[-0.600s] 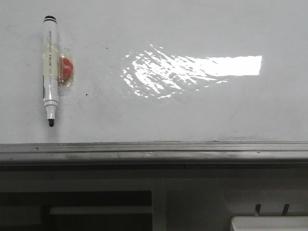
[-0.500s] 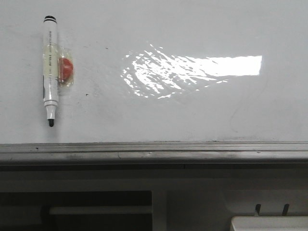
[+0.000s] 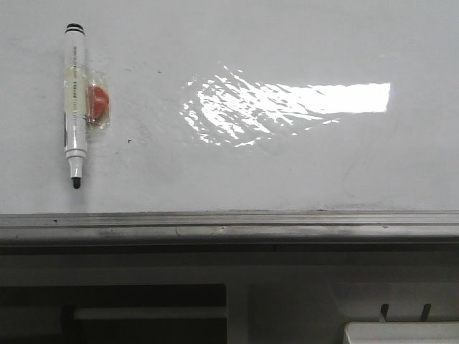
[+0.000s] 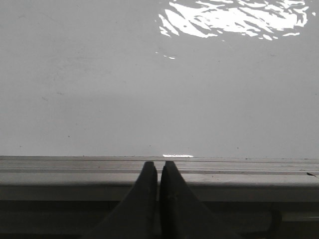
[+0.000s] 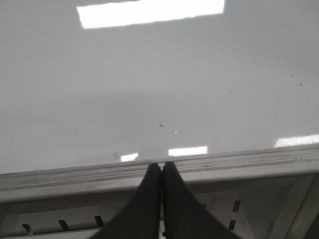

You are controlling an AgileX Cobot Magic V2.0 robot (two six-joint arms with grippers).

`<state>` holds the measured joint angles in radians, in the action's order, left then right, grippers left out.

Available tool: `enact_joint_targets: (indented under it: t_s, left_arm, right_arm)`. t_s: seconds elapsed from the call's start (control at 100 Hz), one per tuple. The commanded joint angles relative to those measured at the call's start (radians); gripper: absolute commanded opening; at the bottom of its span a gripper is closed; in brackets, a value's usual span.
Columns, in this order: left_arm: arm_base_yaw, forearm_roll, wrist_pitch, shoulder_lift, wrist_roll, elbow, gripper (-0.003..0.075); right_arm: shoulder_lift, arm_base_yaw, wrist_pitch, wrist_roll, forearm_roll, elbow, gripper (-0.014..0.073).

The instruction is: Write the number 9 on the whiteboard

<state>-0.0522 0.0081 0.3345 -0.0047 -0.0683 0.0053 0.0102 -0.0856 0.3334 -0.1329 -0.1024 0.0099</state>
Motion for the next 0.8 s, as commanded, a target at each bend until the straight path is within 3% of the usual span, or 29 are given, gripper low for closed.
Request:
enact_joint_targets:
  t_s: [0.0,0.52,0.79]
  left_arm:
    - [0.000,-0.008,-0.050,-0.027,-0.002,0.040,-0.0020]
    - [0.000,0.009,-0.099,-0.027,-0.002,0.040,-0.0020]
    - [0.000,-0.036,-0.156,-0.027,-0.002,0.040,-0.0020]
  right_arm:
    - [0.015,-0.004,-0.024,0.003,0.002,0.026,-0.0071]
    - [0.015,-0.004,-0.039,0.003,-0.002,0.026,-0.0071]
    - [0.015,-0.004,-0.142,0.003,-0.002,0.026,-0.0071]
